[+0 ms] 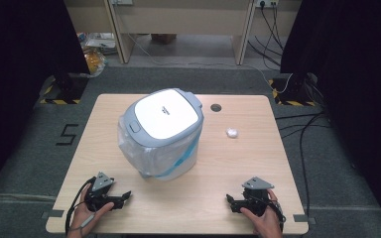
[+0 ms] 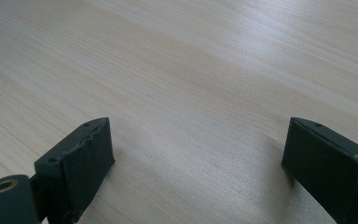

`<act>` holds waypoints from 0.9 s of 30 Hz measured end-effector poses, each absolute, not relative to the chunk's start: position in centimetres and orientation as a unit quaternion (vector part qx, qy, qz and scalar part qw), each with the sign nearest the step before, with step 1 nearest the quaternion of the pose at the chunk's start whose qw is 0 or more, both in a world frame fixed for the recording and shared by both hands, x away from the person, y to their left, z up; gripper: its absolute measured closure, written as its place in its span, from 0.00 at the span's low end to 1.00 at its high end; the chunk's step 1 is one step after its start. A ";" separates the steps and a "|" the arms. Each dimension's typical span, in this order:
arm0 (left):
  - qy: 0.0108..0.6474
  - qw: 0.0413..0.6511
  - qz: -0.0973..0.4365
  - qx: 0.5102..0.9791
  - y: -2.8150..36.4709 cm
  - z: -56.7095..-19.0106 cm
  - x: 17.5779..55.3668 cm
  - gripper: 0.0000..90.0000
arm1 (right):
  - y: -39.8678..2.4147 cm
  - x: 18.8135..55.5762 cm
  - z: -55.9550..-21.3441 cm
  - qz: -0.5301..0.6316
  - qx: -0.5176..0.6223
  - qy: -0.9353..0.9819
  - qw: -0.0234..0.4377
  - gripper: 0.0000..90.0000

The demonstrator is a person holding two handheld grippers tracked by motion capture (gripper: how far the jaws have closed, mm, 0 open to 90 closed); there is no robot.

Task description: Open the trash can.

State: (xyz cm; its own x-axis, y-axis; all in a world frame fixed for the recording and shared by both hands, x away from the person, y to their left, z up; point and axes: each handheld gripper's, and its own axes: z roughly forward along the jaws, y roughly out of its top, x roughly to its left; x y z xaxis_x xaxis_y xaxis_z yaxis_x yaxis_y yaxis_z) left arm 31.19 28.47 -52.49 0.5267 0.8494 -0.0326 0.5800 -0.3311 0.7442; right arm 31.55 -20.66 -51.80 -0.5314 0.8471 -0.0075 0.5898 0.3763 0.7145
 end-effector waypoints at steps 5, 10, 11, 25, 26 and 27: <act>0.449 0.360 0.186 0.796 28.4 -52.4 31.3 0.17 | -20.6 31.6 -51.8 0.336 0.445 0.808 0.189 0.09; 0.445 0.371 0.183 0.794 28.0 -52.1 31.6 0.17 | -20.6 31.6 -51.8 0.335 0.445 0.809 0.188 0.08; 0.447 0.377 0.183 0.790 27.9 -51.9 31.8 0.17 | -20.6 31.6 -51.8 0.335 0.445 0.809 0.188 0.08; 0.448 0.412 0.205 0.766 27.2 -49.6 35.8 0.17 | -20.6 31.8 -51.8 0.333 0.444 0.811 0.186 0.06; 0.448 0.415 0.203 0.765 27.1 -49.5 36.1 0.17 | -20.6 31.8 -51.8 0.333 0.444 0.811 0.186 0.05; 0.448 0.416 0.201 0.766 26.8 -49.6 36.7 0.17 | -20.6 31.8 -51.8 0.333 0.444 0.811 0.186 0.05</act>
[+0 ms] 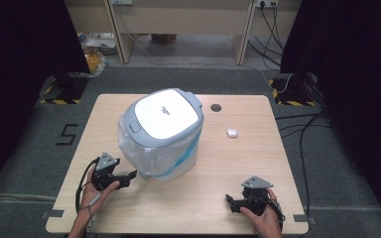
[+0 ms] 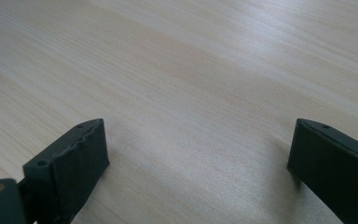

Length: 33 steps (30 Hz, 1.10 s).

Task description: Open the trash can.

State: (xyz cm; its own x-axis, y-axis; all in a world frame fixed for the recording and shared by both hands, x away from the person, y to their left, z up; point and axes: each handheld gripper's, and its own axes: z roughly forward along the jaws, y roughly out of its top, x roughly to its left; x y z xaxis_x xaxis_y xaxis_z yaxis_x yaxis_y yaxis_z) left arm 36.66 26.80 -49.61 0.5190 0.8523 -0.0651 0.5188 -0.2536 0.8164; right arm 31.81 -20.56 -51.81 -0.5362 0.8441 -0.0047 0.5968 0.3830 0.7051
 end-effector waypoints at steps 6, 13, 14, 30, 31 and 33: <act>0.452 0.414 0.198 0.765 26.0 -50.6 38.2 0.17 | -20.6 31.8 -51.8 0.333 0.445 0.811 0.185 0.05; 0.450 0.410 0.208 0.765 25.3 -50.7 38.4 0.17 | -20.6 31.8 -51.8 0.333 0.444 0.811 0.186 0.05; 0.450 0.412 0.211 0.764 25.3 -50.8 38.3 0.17 | -20.6 31.8 -51.8 0.333 0.444 0.811 0.186 0.05; 0.449 0.417 0.201 0.764 25.2 -51.1 38.0 0.27 | -20.6 31.8 -51.8 0.333 0.443 0.811 0.186 0.05; 0.449 0.418 0.199 0.765 25.3 -51.2 38.1 0.27 | -20.5 31.8 -51.8 0.333 0.444 0.811 0.186 0.05; 0.450 0.419 0.196 0.764 25.3 -51.3 38.0 0.27 | -20.5 31.8 -51.8 0.333 0.444 0.811 0.186 0.05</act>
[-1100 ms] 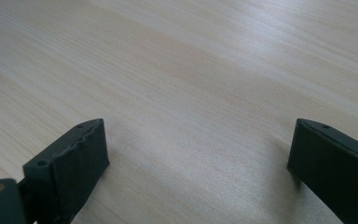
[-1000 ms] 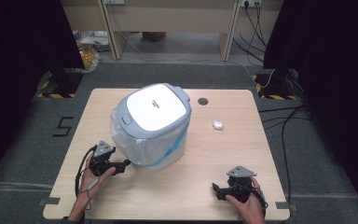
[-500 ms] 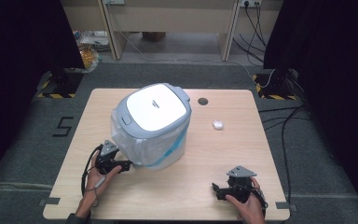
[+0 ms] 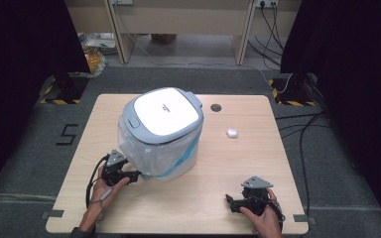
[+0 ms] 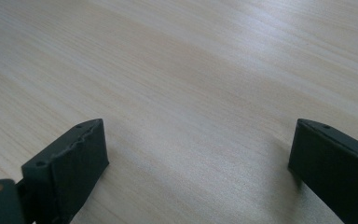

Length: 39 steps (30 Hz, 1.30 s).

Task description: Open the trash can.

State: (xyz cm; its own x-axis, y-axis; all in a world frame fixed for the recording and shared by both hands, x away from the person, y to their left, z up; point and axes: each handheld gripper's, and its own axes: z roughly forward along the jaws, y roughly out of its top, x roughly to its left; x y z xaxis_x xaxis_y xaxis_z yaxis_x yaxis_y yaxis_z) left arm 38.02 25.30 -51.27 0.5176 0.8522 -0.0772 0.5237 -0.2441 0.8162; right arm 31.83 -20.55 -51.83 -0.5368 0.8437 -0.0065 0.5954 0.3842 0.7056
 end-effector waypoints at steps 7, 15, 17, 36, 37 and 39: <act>0.448 0.411 0.190 0.771 25.0 -51.5 37.9 0.28 | -20.6 31.8 -51.8 0.333 0.443 0.811 0.186 0.05; 0.445 0.404 0.178 0.779 24.7 -51.8 37.8 0.29 | -20.5 31.8 -51.8 0.333 0.444 0.811 0.186 0.05; 0.442 0.408 0.150 0.785 24.5 -51.9 37.4 0.27 | -20.5 31.8 -51.8 0.333 0.444 0.811 0.186 0.05; 0.437 0.416 0.148 0.783 22.9 -52.1 36.7 0.27 | -20.5 31.9 -51.8 0.332 0.446 0.810 0.185 0.04; 0.436 0.418 0.144 0.784 22.7 -52.1 36.7 0.27 | -20.5 31.9 -51.8 0.332 0.446 0.810 0.185 0.04; 0.434 0.416 0.148 0.785 22.2 -52.1 36.7 0.26 | -20.5 31.9 -51.8 0.331 0.445 0.811 0.186 0.04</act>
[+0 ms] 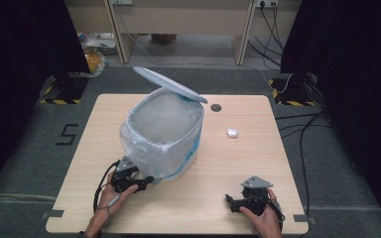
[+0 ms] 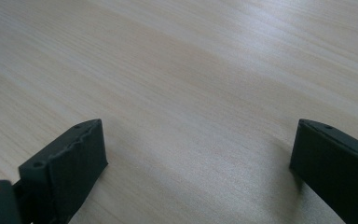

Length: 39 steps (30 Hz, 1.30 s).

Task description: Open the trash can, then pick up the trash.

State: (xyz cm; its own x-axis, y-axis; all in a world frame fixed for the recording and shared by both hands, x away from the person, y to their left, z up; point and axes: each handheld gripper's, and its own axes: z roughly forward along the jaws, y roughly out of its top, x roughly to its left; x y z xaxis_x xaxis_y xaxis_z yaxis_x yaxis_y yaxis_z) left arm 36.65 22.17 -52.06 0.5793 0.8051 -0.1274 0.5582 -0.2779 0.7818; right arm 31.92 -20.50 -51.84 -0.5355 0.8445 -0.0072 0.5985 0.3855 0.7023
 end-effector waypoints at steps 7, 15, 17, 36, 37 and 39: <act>0.442 0.415 0.146 0.781 22.2 -52.1 36.6 0.25 | -20.5 31.9 -51.9 0.331 0.445 0.811 0.186 0.04; 0.448 0.425 0.134 0.776 22.5 -52.4 36.8 0.23 | -20.5 32.0 -51.9 0.330 0.444 0.812 0.186 0.03; 0.451 0.423 0.130 0.775 22.5 -52.4 36.9 0.22 | -20.5 32.0 -51.8 0.329 0.447 0.811 0.185 0.02; 0.450 0.422 0.130 0.776 22.5 -52.4 37.0 0.20 | -20.5 32.1 -51.9 0.329 0.444 0.812 0.185 0.02; 0.450 0.422 0.130 0.776 22.5 -52.4 37.0 0.20 | -20.5 32.1 -51.9 0.329 0.444 0.812 0.185 0.02; 0.450 0.422 0.131 0.776 22.5 -52.4 37.0 0.20 | -20.4 32.1 -51.8 0.329 0.445 0.812 0.184 0.02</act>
